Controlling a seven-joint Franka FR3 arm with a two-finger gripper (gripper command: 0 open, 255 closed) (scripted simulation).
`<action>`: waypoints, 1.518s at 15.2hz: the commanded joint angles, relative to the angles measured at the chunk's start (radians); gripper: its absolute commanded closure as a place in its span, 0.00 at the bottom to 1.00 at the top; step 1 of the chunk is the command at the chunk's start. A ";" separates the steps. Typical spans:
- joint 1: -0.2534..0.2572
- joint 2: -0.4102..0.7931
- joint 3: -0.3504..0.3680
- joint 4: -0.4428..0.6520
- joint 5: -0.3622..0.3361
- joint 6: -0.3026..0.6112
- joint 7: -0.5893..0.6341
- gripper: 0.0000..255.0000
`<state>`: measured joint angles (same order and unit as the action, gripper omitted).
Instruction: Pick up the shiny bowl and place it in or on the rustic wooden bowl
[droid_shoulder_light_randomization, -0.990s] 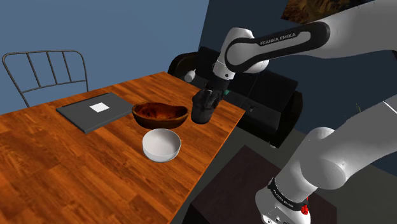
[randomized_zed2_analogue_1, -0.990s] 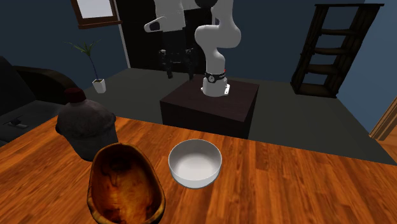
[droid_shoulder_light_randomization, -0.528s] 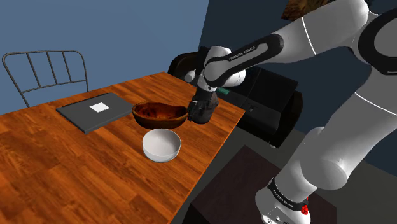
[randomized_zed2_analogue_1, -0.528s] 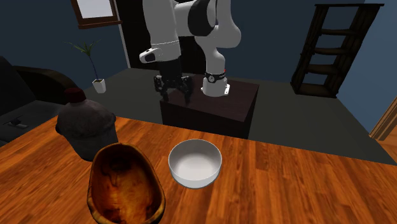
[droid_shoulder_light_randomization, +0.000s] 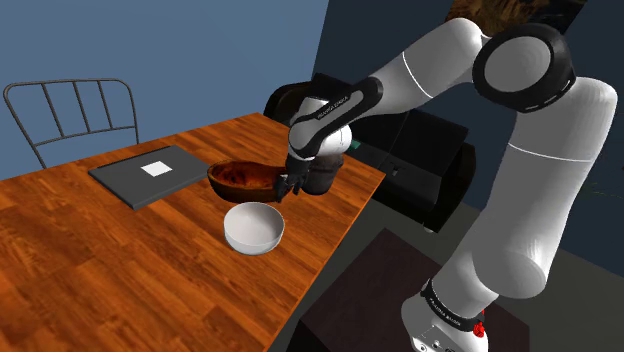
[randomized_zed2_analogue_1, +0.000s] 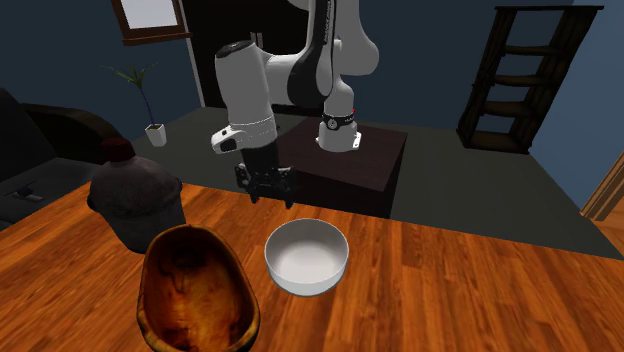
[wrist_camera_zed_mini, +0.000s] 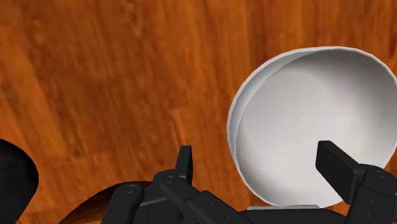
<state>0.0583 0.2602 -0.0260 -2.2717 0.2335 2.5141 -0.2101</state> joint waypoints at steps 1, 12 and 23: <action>-0.003 0.088 0.006 0.059 0.010 0.026 -0.016 0.00; -0.006 0.225 0.027 0.105 0.034 0.116 -0.036 0.00; -0.006 0.225 0.027 0.105 0.034 0.115 -0.036 1.00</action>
<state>0.0524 0.4856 0.0007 -2.1668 0.2672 2.6294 -0.2458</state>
